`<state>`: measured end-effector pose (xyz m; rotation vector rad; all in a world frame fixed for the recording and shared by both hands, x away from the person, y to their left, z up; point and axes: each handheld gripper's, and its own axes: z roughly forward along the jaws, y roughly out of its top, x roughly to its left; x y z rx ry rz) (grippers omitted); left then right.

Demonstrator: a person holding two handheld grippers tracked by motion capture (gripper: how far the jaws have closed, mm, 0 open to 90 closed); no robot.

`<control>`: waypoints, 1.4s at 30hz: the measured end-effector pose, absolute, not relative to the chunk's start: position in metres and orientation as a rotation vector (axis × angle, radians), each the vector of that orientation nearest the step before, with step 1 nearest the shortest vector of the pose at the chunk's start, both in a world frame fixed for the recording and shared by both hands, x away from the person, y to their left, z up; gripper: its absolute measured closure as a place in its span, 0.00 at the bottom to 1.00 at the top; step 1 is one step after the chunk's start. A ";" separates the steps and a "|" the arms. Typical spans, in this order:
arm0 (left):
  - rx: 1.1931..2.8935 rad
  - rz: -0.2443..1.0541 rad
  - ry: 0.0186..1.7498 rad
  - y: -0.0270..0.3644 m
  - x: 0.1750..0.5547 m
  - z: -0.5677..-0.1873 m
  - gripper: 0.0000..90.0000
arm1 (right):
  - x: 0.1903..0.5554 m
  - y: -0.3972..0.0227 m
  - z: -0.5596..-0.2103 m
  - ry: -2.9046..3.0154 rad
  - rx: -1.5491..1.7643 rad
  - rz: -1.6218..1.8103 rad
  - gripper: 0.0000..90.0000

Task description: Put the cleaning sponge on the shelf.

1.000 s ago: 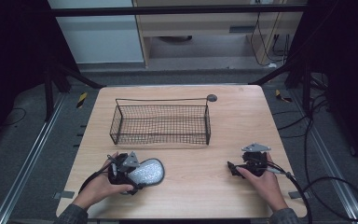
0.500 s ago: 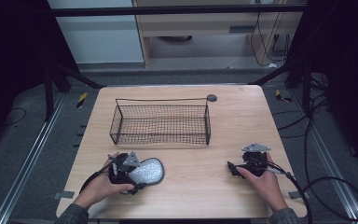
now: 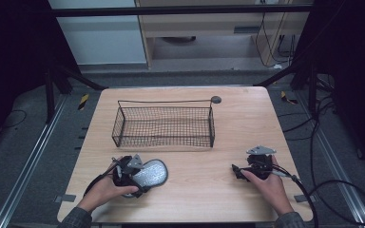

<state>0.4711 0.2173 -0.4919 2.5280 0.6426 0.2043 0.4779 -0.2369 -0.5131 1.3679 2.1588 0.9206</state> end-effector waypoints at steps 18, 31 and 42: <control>2.503 0.261 0.664 0.225 0.471 -0.482 0.05 | 0.478 -0.237 -0.513 2.159 1.368 0.921 0.00; 2.472 0.294 0.659 0.228 0.470 -0.475 0.04 | 0.478 -0.237 -0.513 2.159 1.368 0.921 0.00; 2.441 0.325 0.648 0.230 0.469 -0.467 0.05 | 0.478 -0.237 -0.513 2.159 1.367 0.921 0.00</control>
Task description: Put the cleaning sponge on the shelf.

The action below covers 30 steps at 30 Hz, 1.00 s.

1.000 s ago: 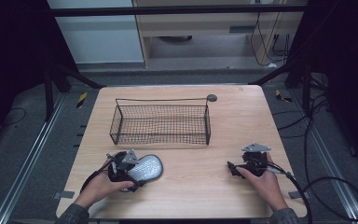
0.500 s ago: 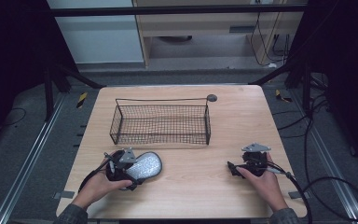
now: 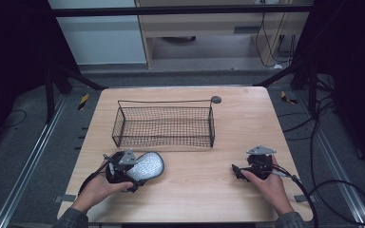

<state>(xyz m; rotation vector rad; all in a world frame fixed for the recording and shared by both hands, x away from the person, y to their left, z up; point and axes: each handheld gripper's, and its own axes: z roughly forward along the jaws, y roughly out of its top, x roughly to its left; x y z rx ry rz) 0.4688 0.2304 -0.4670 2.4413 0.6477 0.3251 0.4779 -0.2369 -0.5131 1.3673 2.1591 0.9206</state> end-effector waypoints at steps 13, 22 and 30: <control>2.405 0.390 0.618 0.231 0.464 -0.451 0.05 | 0.478 -0.237 -0.513 2.159 1.367 0.921 0.00; 2.403 0.444 0.561 0.227 0.460 -0.435 0.05 | 0.478 -0.237 -0.513 2.159 1.367 0.920 0.00; 2.395 0.472 0.546 0.227 0.463 -0.422 0.05 | 0.478 -0.237 -0.513 2.159 1.367 0.921 0.00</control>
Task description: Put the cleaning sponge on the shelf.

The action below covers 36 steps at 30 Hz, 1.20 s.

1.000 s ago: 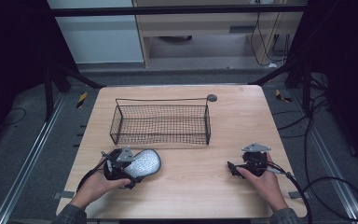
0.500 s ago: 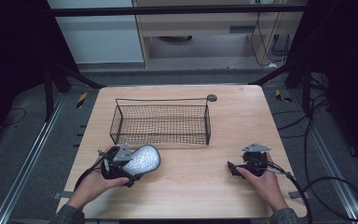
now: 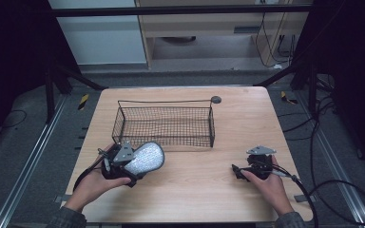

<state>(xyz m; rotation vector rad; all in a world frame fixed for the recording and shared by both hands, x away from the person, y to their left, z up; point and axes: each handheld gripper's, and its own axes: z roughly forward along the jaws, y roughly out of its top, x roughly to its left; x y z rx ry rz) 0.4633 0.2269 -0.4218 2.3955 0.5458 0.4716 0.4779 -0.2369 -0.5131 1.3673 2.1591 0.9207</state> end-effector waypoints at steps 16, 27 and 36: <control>2.427 0.512 0.508 0.225 0.473 -0.403 0.05 | 0.478 -0.237 -0.513 2.159 1.367 0.921 0.00; 2.489 0.544 0.479 0.225 0.481 -0.392 0.05 | 0.478 -0.237 -0.513 2.159 1.368 0.920 0.00; 2.588 0.547 0.423 0.222 0.491 -0.384 0.05 | 0.478 -0.237 -0.513 2.159 1.367 0.920 0.00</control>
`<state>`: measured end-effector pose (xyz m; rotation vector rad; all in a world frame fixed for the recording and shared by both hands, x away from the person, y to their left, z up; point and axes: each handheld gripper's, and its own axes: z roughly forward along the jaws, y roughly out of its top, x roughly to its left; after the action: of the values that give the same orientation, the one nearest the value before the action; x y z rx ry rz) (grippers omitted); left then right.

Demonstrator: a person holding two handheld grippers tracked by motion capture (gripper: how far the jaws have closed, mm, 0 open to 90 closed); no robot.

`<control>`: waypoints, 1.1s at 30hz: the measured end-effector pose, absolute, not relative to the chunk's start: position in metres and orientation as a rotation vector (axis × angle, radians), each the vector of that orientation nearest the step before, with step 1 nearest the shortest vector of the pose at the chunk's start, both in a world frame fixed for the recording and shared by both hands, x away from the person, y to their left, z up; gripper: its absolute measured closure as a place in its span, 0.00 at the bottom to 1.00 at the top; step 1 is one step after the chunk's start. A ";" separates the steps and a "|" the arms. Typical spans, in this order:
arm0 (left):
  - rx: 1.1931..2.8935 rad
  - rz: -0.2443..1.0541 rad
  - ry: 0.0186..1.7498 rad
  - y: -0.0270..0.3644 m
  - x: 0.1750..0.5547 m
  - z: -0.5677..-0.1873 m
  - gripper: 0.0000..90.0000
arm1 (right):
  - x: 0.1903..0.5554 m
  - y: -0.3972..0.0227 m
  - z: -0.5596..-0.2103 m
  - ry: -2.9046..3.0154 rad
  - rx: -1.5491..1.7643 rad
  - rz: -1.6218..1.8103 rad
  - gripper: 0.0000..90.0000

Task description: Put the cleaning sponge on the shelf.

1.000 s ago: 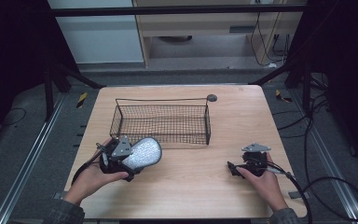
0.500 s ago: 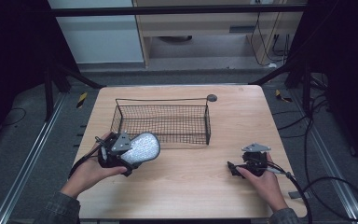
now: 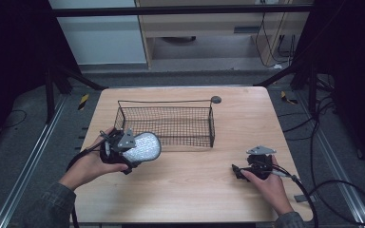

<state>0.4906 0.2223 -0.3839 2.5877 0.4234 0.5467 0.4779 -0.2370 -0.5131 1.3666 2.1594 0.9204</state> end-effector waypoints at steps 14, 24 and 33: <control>2.628 0.582 0.393 0.223 0.502 -0.367 0.05 | 0.478 -0.237 -0.513 2.159 1.367 0.920 0.00; 2.631 0.588 0.393 0.227 0.504 -0.362 0.05 | 0.478 -0.237 -0.513 2.159 1.367 0.921 0.00; 2.638 0.609 0.381 0.228 0.508 -0.355 0.05 | 0.478 -0.237 -0.513 2.159 1.367 0.920 0.00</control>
<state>0.5083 0.2280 -0.3552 2.6375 0.3810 0.6091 0.4779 -0.2370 -0.5131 1.3669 2.1593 0.9204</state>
